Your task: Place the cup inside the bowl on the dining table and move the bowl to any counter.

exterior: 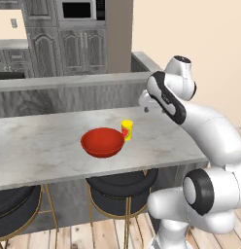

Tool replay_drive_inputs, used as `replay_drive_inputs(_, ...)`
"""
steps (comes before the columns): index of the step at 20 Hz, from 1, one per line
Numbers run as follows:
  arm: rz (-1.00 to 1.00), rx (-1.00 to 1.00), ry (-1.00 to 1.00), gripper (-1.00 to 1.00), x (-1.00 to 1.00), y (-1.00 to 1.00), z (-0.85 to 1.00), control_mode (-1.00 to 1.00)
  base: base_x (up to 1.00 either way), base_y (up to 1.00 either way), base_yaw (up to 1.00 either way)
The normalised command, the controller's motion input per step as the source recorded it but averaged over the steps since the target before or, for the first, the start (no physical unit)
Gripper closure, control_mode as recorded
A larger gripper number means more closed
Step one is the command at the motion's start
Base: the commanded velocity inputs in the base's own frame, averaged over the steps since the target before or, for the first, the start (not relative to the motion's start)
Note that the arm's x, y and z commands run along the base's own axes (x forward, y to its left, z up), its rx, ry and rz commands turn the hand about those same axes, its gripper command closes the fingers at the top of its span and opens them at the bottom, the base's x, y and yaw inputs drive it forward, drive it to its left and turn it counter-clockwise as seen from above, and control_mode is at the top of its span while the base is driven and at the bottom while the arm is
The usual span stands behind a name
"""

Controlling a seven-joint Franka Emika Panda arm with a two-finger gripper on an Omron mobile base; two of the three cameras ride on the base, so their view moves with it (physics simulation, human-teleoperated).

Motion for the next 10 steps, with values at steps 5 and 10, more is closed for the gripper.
replay_drive_inputs(5, 0.0, 0.01, -0.01, -1.0, 0.38, 0.0, -0.19, -1.0, 0.0, 0.0, 0.0)
replay_drive_inputs(10, 0.0, 0.0, 0.0, -1.0, 0.52, 0.0, -0.11, -1.0, 0.0, 0.0, 0.0)
